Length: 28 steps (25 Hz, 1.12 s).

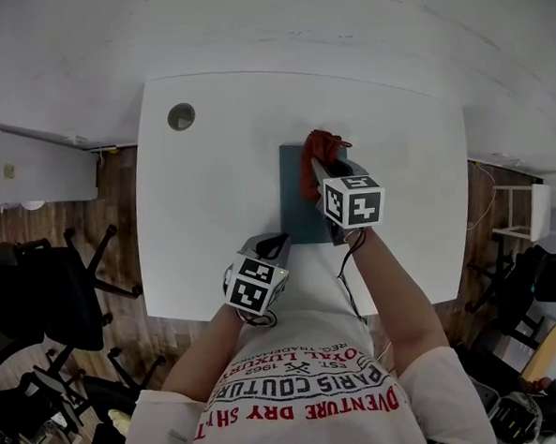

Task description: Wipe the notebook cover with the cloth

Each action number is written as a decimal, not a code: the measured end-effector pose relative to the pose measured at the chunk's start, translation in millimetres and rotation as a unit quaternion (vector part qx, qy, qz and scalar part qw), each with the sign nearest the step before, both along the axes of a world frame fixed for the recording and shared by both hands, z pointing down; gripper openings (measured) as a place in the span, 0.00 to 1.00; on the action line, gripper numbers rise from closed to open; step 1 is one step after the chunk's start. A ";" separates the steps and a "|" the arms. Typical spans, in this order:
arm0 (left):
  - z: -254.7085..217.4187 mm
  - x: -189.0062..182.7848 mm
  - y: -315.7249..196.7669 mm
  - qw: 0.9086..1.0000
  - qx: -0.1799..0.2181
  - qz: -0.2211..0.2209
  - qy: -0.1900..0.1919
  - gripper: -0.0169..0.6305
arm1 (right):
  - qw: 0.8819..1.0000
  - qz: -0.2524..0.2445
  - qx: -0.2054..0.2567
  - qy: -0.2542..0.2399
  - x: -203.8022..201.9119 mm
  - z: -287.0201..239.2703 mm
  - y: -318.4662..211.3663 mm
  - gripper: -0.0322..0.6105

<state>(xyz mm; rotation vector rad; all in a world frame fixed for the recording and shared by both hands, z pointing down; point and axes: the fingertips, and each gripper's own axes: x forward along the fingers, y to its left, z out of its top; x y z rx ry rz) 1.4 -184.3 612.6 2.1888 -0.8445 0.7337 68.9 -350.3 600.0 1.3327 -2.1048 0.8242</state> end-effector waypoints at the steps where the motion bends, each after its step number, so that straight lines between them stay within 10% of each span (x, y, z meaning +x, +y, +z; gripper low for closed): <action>1: -0.2 0.0 0.3 1.000 0.000 0.001 -0.001 0.04 | 1.000 0.002 0.000 0.002 4.2 0.2 0.6 0.18; 28: -1.4 1.0 0.2 1.000 0.028 0.008 -0.002 0.04 | 0.997 0.060 0.026 0.051 79.3 -24.4 21.1 0.17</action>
